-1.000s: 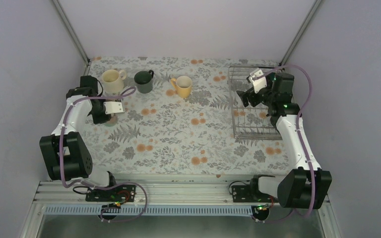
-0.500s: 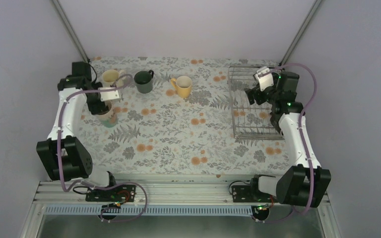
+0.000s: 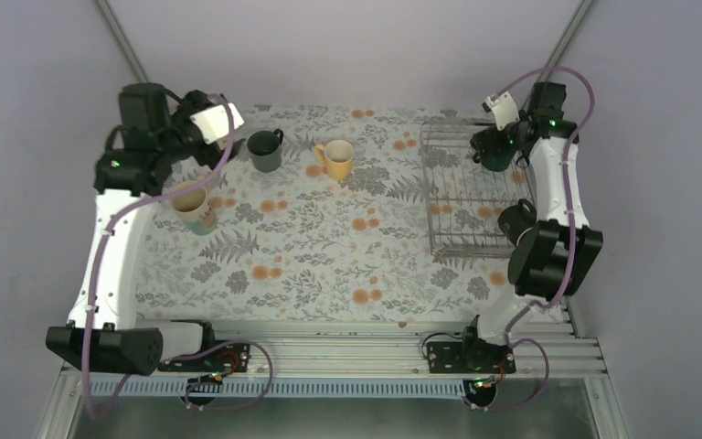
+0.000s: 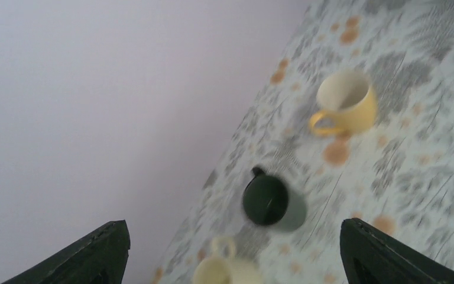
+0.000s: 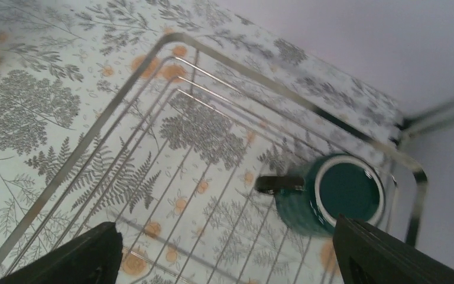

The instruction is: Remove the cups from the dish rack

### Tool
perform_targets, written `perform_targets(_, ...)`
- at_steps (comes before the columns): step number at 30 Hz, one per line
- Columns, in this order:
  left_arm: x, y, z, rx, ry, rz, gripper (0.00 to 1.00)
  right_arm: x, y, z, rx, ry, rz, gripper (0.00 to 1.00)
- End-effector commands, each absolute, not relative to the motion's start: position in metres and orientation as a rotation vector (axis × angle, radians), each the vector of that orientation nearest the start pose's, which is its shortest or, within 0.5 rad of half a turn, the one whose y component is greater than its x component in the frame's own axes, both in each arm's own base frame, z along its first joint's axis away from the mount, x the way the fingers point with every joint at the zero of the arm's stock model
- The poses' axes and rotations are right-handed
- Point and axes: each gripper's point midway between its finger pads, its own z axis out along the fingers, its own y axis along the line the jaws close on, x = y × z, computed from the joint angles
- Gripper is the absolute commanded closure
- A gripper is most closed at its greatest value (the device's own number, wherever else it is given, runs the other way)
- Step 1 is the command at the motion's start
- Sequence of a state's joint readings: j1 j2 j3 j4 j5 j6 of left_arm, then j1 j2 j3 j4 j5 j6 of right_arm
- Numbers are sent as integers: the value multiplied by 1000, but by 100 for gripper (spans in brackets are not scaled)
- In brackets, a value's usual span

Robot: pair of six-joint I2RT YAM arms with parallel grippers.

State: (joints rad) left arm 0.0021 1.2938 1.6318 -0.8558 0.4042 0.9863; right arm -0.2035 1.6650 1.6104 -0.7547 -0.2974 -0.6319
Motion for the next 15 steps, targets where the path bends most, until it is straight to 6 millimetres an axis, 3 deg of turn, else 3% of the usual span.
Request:
perform_targets(1, 388, -103, 405, 875, 1588, 54, 12, 451, -14, 231, -675, 2405, 289, 15)
perform_targets(4, 409, -109, 398, 739, 1562, 53, 12, 460, -6, 232, -763, 2361, 301, 16)
perform_targets(5, 413, -113, 395, 725, 1542, 56, 12, 463, -7, 235, -810, 2311, 228, 5)
perform_targets(7, 421, -125, 383, 736, 1505, 82, 12, 473, -16, 237, -867, 2234, -6, 0)
perform_targets(9, 431, -139, 367, 764, 1493, 120, 12, 480, -29, 227, -948, 2224, -226, 0)
perform_targets(15, 450, -166, 340, 797, 1477, 100, 11, 500, -57, 188, -1125, 2286, -589, 0)
